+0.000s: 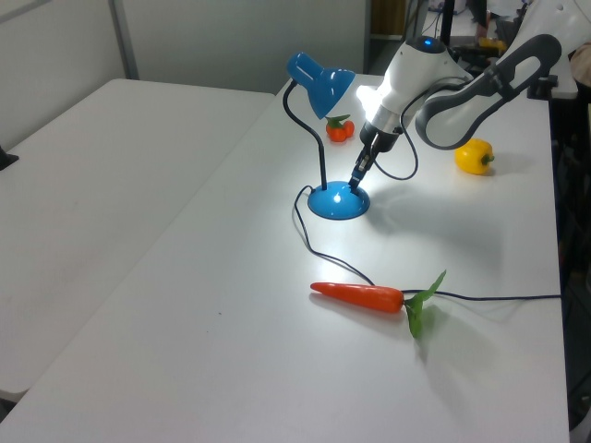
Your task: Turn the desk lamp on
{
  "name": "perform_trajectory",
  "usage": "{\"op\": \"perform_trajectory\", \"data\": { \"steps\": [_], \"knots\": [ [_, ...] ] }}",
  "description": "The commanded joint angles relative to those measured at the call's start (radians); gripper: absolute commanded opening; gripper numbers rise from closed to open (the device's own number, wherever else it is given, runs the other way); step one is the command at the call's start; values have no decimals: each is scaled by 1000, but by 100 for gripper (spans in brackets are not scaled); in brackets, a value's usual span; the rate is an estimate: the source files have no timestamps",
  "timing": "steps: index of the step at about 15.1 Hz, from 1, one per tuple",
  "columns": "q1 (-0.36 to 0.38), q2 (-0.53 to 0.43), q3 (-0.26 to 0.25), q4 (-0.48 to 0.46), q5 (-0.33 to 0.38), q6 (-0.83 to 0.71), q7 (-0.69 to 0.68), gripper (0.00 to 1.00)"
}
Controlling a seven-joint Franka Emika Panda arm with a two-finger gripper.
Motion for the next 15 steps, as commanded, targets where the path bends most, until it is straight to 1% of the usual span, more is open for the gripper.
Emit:
{"op": "perform_trajectory", "data": {
  "steps": [1, 5, 7, 10, 12, 15],
  "knots": [
    [8, -85, 6, -7, -24, -193, 25, 0],
    [15, -182, 12, 1, -22, -457, 26, 0],
    [43, -223, 11, 22, -22, -561, 17, 0],
    [57, -234, 11, 137, -22, -767, 10, 0],
    [57, -237, 12, 216, -21, -862, 0, 0],
    [55, -245, 11, 340, 5, -1001, -35, 0]
  ]
}}
